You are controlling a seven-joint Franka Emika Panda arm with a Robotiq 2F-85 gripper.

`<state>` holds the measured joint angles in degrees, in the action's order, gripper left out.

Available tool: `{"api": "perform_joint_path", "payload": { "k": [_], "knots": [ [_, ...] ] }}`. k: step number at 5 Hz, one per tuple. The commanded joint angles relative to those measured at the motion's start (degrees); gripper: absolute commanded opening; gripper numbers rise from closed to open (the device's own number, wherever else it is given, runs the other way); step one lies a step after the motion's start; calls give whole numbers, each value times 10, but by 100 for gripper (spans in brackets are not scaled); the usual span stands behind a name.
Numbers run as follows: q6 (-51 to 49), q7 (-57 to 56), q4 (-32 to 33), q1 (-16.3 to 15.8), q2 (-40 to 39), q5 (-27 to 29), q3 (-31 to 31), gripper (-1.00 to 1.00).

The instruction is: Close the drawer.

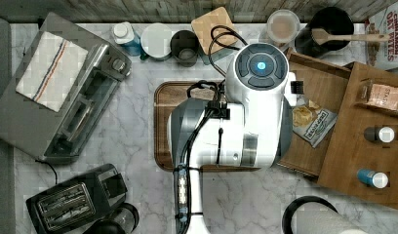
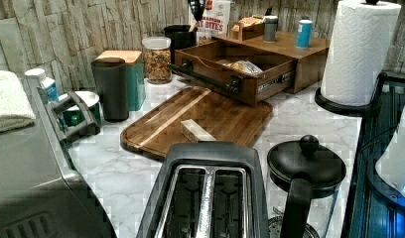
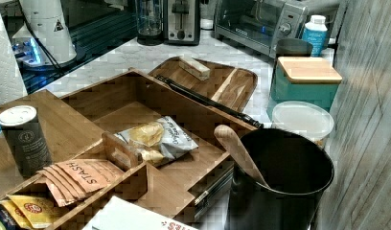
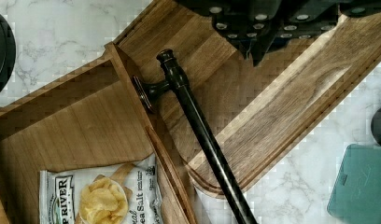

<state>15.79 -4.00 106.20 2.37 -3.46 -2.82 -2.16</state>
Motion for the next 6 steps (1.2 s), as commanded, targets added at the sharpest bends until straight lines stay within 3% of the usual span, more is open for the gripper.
{"api": "perform_joint_path", "payload": {
  "k": [1,2,3,6],
  "knots": [
    [0,0,0,0,0,-3,0,-100],
    [69,-111,42,9,-9,-10,-3,-100],
    [92,-186,18,14,-47,-4,-5,-100],
    [141,-130,-23,-3,-98,-25,-4,-100]
  ]
}}
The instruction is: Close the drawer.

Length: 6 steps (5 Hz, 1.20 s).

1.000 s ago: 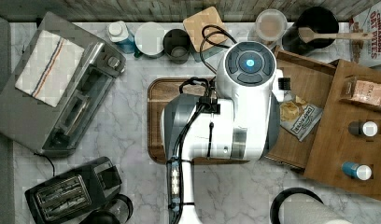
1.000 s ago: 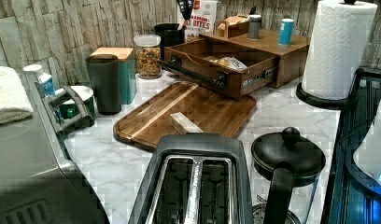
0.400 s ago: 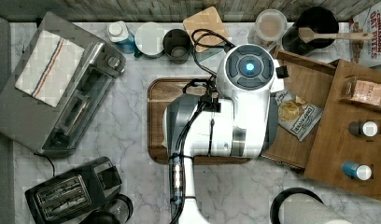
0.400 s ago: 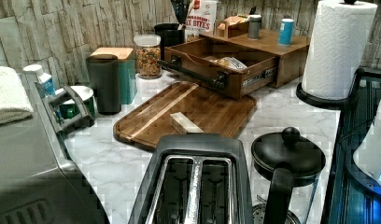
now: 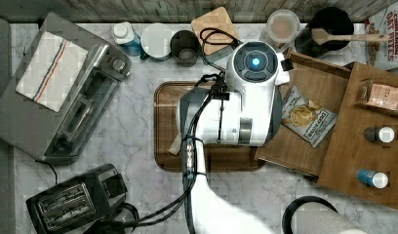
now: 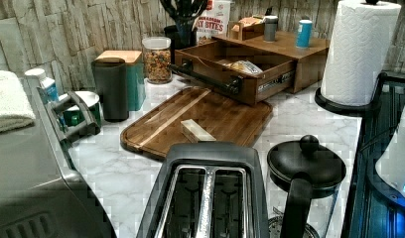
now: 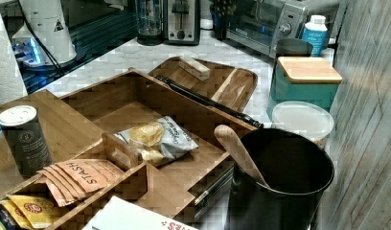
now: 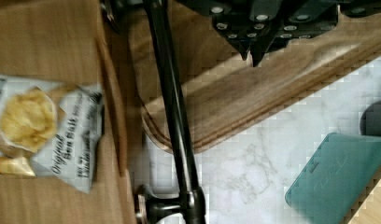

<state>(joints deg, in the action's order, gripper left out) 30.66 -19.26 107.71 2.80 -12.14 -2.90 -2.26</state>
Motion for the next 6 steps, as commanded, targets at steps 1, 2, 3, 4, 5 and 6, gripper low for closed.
{"api": "perform_joint_path", "payload": {
  "k": [1,2,3,4,5,6],
  "knots": [
    [-9,23,-69,-8,-32,-46,-4,-100],
    [17,13,-101,-8,-78,-62,-15,-100],
    [33,23,-105,-10,-104,-72,-20,-100],
    [74,57,-72,-18,-120,-90,-24,-100],
    [105,78,-43,-25,-124,-108,-30,-100],
    [129,54,-36,-18,-134,-113,-34,-100]
  ]
}}
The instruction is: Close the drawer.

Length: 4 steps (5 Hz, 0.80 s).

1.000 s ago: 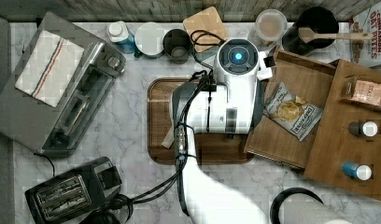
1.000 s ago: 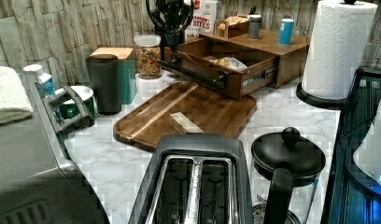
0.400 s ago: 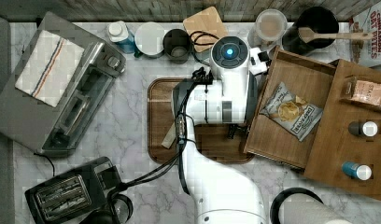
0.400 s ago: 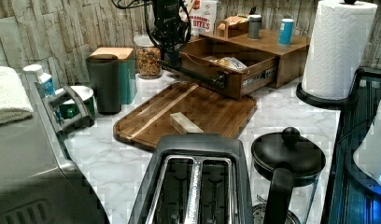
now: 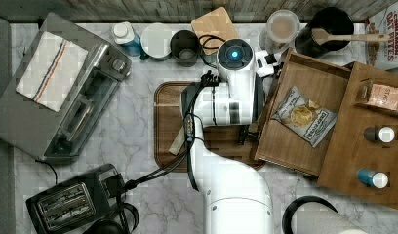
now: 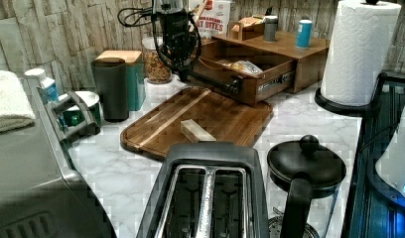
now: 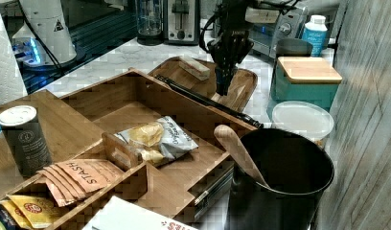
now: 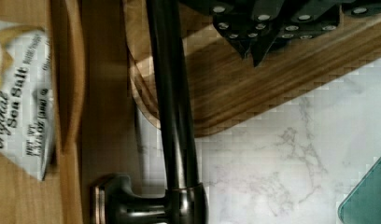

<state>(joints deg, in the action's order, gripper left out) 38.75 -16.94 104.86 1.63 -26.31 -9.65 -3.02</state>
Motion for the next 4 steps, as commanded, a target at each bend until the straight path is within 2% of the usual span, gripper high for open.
{"api": "perform_joint_path", "payload": {
  "k": [1,2,3,4],
  "knots": [
    [65,14,7,5,13,-66,-26,-100],
    [44,-28,-1,26,11,-46,-23,-100],
    [-13,-96,-39,81,-11,40,3,-100],
    [39,-123,-2,88,-7,55,-15,-100]
  ]
}}
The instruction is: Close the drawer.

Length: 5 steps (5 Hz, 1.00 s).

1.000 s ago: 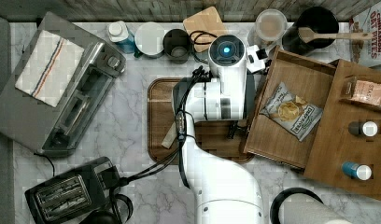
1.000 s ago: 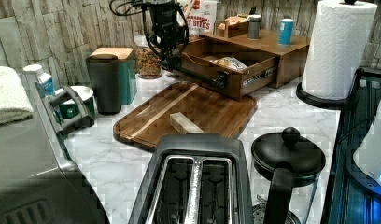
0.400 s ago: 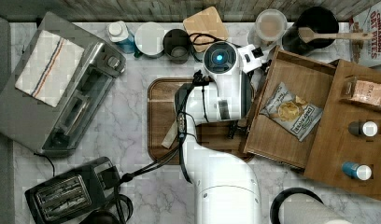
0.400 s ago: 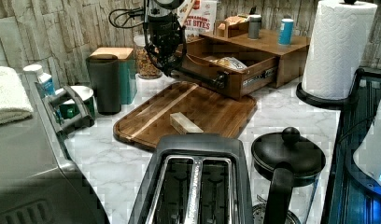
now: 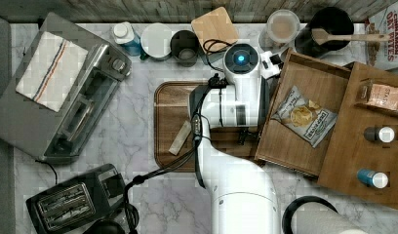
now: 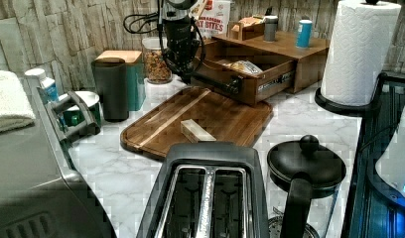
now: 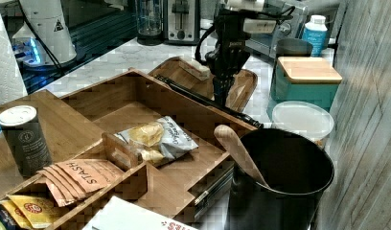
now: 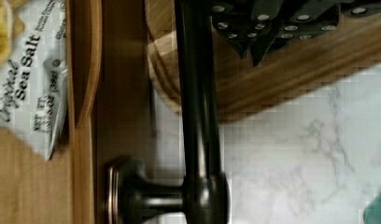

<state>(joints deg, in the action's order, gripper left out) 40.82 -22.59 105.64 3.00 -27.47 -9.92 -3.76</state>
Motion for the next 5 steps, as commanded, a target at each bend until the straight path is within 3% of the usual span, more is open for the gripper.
{"api": "perform_joint_path", "payload": {
  "k": [1,2,3,5],
  "knots": [
    [4,-114,-2,98,10,62,-22,-100],
    [-48,-182,-41,146,-3,65,-33,-100],
    [-109,-291,-164,200,-61,54,-63,-100],
    [-83,-338,-199,255,-70,22,-98,-100]
  ]
}}
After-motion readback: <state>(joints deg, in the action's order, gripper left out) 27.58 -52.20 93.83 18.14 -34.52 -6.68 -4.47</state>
